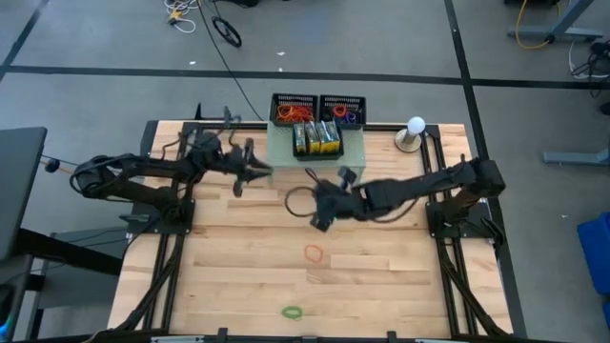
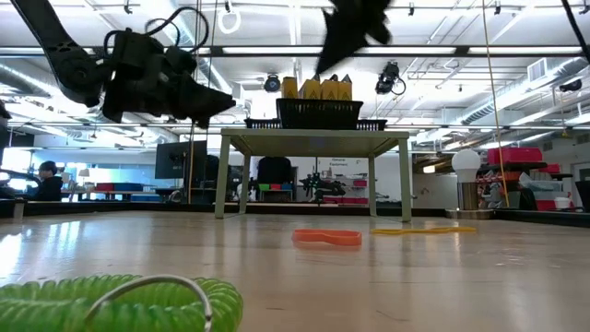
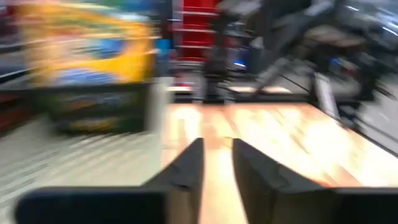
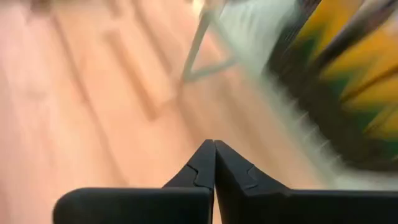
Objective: Pick & Place Office Desk Supplies
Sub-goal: Put the yellow rubberband into the top left black bin
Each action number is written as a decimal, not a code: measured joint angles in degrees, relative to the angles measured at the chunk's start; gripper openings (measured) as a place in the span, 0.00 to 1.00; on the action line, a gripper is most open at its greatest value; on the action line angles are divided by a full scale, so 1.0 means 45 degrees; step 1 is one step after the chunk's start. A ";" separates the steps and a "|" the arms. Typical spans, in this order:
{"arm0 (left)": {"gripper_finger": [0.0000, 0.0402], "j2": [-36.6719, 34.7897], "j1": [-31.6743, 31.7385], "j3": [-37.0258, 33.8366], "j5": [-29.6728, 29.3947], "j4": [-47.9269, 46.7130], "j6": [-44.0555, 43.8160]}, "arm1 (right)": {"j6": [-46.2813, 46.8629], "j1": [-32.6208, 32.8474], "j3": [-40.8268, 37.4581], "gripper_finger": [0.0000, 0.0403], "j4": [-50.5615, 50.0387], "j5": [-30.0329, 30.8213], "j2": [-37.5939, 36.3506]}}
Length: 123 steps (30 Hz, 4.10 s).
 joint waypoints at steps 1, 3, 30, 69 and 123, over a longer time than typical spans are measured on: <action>0.18 0.0000 -0.0423 0.0000 0.0106 -0.0092 0.0411 | 0.0244 0.0138 -0.0902 0.01 0.0671 -0.0244 -0.0222; 0.09 0.0000 -0.1249 0.0000 0.0147 -0.0287 0.1060 | 0.0520 0.0383 -0.2838 0.01 0.2412 -0.0803 -0.0752; 0.02 0.5225 -1.0385 0.0032 -0.9193 0.2331 0.1011 | -0.0165 0.0844 -0.8331 0.39 0.4610 -0.4786 -0.0021; 0.55 0.9083 -1.0933 0.5390 -1.1314 -0.0830 -0.0001 | -0.2857 0.1578 -0.8025 0.01 0.8386 -0.4524 -0.0667; 0.01 0.2389 0.0428 1.2008 -0.7762 -1.2021 -0.0649 | -0.3406 0.2418 -0.8025 0.02 0.8500 -0.3203 -0.0677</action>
